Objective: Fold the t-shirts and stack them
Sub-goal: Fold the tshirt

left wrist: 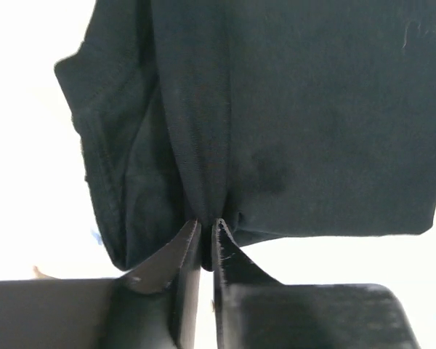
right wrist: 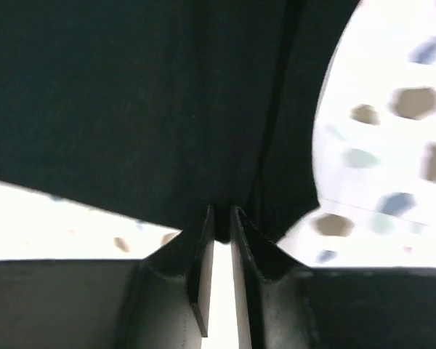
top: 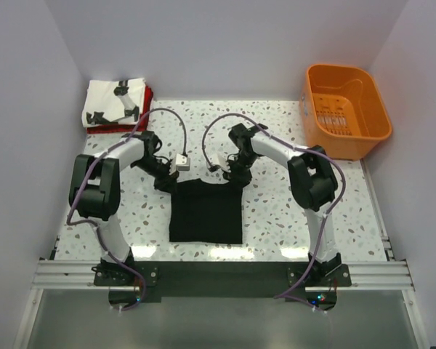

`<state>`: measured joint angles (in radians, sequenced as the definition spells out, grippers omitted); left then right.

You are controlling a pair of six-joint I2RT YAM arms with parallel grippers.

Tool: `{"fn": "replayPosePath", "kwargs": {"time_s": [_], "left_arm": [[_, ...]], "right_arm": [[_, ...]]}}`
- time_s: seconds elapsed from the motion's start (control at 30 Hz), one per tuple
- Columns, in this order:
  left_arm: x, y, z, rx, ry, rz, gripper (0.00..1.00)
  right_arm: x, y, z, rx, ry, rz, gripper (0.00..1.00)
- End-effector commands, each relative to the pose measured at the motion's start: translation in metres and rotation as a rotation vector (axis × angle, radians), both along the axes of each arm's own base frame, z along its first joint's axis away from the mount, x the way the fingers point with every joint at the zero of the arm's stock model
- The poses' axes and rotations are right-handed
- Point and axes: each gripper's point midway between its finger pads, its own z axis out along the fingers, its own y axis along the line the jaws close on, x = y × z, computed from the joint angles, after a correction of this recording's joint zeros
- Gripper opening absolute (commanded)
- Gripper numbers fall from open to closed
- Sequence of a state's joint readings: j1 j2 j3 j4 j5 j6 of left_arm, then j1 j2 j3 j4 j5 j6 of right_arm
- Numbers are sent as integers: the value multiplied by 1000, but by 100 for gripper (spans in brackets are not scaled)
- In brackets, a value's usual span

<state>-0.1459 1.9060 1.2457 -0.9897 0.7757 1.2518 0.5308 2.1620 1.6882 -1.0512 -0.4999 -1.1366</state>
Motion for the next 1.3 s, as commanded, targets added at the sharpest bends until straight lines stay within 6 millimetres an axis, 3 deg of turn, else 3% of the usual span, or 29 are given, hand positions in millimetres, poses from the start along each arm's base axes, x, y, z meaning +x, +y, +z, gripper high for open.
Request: {"fn": "replayPosePath", "kwargs": {"time_s": [0.0, 0.03, 0.07, 0.13, 0.23, 0.27, 0.33, 0.47, 0.67, 1.03, 1.27], "left_arm": [[-5, -4, 28, -56, -86, 6, 22], [-5, -6, 33, -73, -95, 14, 32], [-2, -9, 39, -91, -106, 24, 37], [10, -22, 61, -153, -141, 48, 47], [20, -43, 79, -201, -155, 37, 52], [21, -48, 81, -210, -157, 28, 53], [22, -64, 77, -218, -153, 5, 54], [24, -87, 65, -221, -136, -13, 54], [16, -108, 39, -195, -134, -53, 55], [4, -109, 0, -122, -85, -78, 49], [-6, -108, 8, -153, -108, -116, 16]], "right_arm": [[-22, 1, 39, 66, 80, -117, 21], [-23, 2, 49, 85, 95, -151, 26], [-24, 4, 57, 102, 114, -187, 34], [-18, 8, 75, 160, 174, -296, 40], [-1, 17, 90, 226, 223, -434, 40], [9, 23, 85, 248, 232, -461, 37], [21, 33, 90, 280, 282, -539, 33], [42, 56, 73, 310, 383, -630, 19], [57, 77, 65, 355, 502, -763, 14], [49, 88, 41, 329, 585, -797, 12], [36, 96, 34, 307, 619, -777, 11]]}}
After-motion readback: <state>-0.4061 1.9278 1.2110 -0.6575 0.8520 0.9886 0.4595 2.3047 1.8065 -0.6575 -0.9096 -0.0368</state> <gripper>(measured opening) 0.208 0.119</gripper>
